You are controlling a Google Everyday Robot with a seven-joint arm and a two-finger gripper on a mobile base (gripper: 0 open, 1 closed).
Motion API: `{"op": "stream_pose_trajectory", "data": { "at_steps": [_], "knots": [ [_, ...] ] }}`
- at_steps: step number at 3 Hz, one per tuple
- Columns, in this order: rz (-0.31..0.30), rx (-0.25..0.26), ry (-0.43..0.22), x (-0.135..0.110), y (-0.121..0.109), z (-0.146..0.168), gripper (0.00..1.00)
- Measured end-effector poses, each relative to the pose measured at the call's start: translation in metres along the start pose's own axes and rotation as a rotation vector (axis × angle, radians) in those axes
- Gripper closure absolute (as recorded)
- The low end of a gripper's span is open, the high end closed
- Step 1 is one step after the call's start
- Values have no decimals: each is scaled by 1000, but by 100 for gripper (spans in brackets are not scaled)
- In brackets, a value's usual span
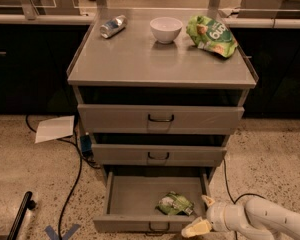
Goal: Pick green jalapeno chip bag from bottom drawer and place on counter
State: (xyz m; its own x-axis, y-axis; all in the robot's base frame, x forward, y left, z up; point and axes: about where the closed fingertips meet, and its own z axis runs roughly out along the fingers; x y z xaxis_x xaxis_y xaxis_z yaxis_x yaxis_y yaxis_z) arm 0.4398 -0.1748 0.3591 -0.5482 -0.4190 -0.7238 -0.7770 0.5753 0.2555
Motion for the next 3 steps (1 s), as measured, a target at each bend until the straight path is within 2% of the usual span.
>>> {"op": "stream_pose_trajectory", "data": {
  "at_steps": [1,3],
  "knots": [
    [3,-14,18,5,2,9,0],
    [62,28,19,10,-63,57,0]
  ]
}}
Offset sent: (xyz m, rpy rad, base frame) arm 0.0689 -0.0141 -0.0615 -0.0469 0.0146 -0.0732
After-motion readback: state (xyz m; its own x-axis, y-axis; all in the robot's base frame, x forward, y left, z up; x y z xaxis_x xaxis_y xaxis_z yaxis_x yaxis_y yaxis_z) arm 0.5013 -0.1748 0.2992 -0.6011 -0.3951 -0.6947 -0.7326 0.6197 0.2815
